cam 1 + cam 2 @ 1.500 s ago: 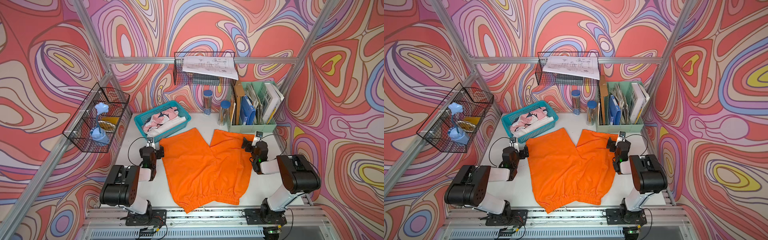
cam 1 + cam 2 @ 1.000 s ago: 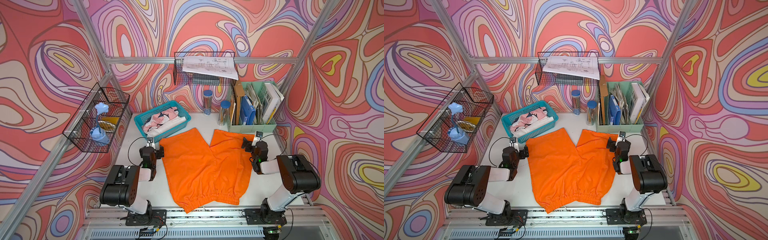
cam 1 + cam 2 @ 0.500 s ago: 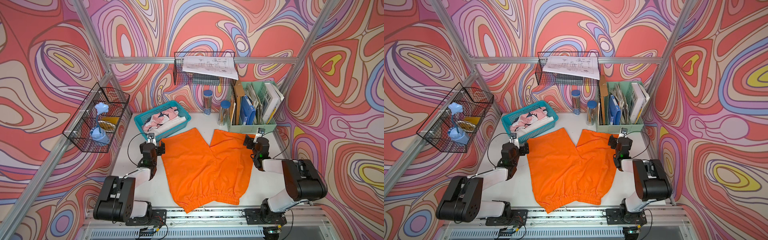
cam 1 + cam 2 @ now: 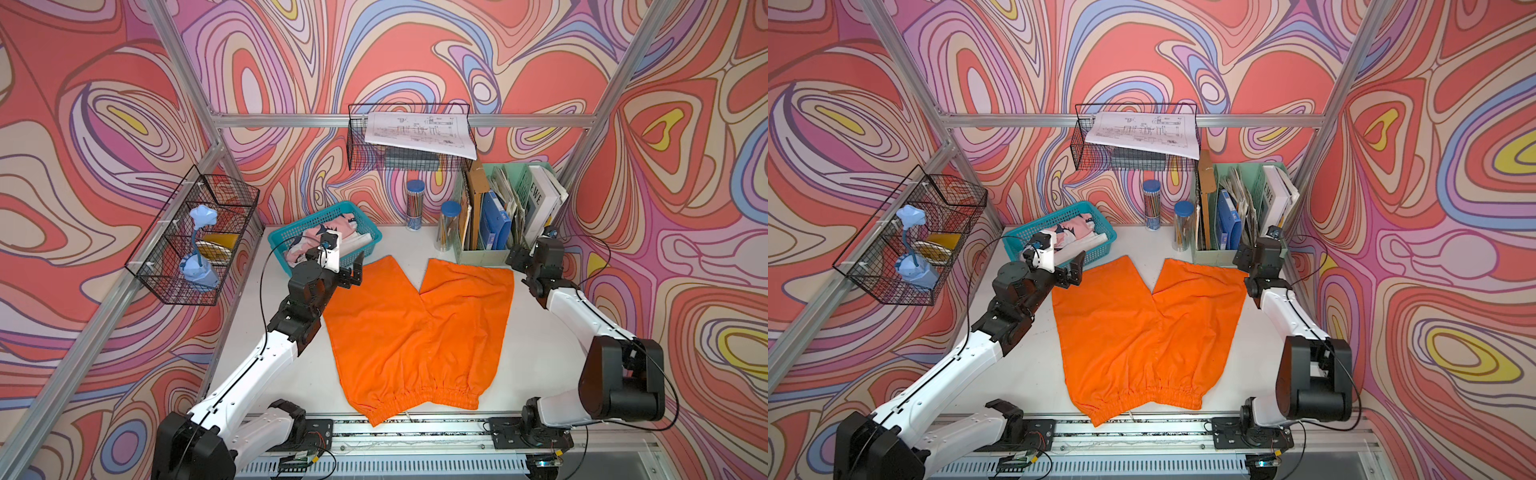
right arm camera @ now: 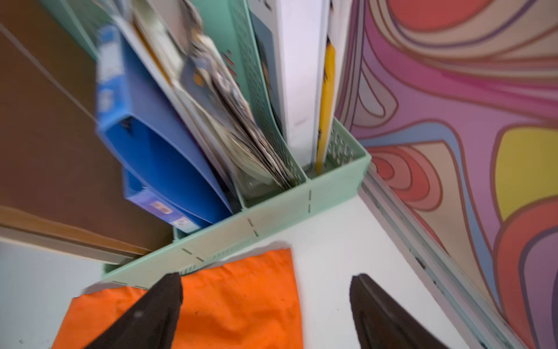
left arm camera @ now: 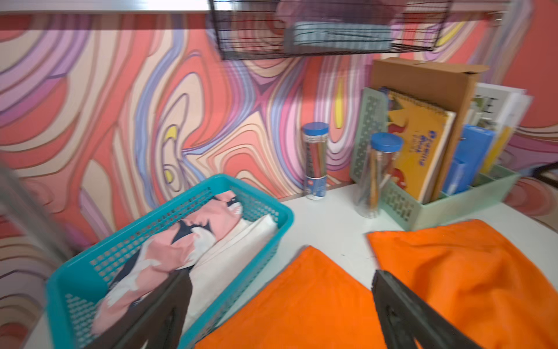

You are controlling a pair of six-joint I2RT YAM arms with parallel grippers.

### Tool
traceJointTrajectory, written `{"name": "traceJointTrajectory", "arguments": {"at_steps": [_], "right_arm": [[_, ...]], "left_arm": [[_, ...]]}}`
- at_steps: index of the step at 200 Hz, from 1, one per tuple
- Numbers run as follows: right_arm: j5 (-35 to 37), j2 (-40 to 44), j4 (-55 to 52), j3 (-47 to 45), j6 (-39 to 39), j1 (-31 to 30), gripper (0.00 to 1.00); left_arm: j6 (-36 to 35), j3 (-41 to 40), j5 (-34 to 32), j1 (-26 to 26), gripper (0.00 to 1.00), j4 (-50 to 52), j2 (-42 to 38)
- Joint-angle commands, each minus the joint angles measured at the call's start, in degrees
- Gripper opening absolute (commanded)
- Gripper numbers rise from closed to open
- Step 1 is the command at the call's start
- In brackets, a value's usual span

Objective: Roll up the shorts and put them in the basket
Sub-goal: Fold the shorts at the center of the board.

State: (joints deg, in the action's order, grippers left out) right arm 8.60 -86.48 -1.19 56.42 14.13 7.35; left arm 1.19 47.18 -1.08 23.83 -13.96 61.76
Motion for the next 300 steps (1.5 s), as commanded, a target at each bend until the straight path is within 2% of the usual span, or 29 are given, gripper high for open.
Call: {"name": "traceJointTrajectory", "arguments": {"at_steps": [1, 16, 69, 118, 138, 169, 186, 248, 300], "right_arm": [[-8.54, -5.01, -10.30, 2.41, 4.74, 2.89, 0.86], [-11.66, -7.44, -10.89, 3.51, 5.85, 4.13, 0.85], [-13.51, -13.57, -15.97, 8.59, 5.06, 4.69, 0.81], [-14.42, -17.50, -18.17, 10.44, 5.03, 4.86, 0.81], [-14.71, -18.28, -18.40, 10.81, 5.12, 5.03, 0.81], [-16.42, -19.16, -18.42, 11.08, 5.03, 5.47, 0.79], [-17.65, -19.31, -17.89, 10.90, 5.11, 5.48, 0.79], [-20.44, -22.06, -18.19, 12.32, 4.94, 5.73, 0.76], [-22.53, -25.66, -19.25, 14.78, 4.77, 5.87, 0.73]], "left_arm": [[0.40, 5.24, 4.80, 5.61, 0.99, 9.58, 1.79], [-0.63, 8.71, 3.28, 9.79, 0.99, 13.35, 3.48], [-4.91, 16.78, -2.35, 25.95, 0.99, 23.15, 13.74], [-7.63, 24.59, -0.90, 35.51, 0.98, 32.76, 28.17], [-7.06, 27.37, 0.78, 37.63, 0.99, 35.45, 31.88], [-3.51, 28.06, 6.59, 39.71, 0.99, 32.64, 34.26], [-2.71, 30.08, 5.79, 41.42, 0.98, 33.53, 36.88], [1.32, 34.33, 9.93, 44.86, 0.99, 34.83, 45.17], [1.89, 37.83, 8.15, 46.76, 0.98, 34.77, 50.57]]}}
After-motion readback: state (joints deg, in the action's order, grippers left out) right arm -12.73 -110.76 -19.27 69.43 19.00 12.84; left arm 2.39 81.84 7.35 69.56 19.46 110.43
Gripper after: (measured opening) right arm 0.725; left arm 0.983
